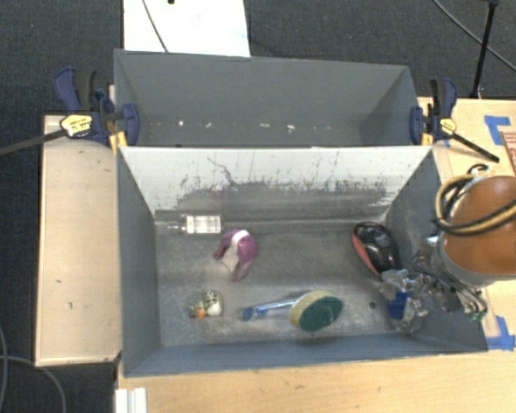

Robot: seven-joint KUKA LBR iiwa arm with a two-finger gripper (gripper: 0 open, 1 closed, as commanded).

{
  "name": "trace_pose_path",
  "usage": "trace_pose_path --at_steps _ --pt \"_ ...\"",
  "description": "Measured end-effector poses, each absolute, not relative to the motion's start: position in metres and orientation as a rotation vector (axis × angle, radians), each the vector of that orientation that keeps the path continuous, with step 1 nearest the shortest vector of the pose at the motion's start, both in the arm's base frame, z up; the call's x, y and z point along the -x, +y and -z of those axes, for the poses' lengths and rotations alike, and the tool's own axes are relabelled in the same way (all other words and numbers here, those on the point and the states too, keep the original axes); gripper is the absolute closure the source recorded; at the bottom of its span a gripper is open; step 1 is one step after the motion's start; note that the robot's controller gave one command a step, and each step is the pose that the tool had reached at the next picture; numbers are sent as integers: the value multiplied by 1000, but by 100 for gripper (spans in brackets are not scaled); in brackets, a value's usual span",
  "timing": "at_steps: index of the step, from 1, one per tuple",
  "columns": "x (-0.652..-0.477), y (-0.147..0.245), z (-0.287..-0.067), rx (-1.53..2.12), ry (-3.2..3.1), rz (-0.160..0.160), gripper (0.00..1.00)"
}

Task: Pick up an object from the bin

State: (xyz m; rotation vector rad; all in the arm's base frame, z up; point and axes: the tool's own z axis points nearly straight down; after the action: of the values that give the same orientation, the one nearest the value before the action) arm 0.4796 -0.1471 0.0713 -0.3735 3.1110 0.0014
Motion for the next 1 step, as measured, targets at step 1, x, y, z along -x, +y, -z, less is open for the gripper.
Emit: trace_pose_path --at_steps 1 --pt "-497 -126 -206 424 3102 5 100"
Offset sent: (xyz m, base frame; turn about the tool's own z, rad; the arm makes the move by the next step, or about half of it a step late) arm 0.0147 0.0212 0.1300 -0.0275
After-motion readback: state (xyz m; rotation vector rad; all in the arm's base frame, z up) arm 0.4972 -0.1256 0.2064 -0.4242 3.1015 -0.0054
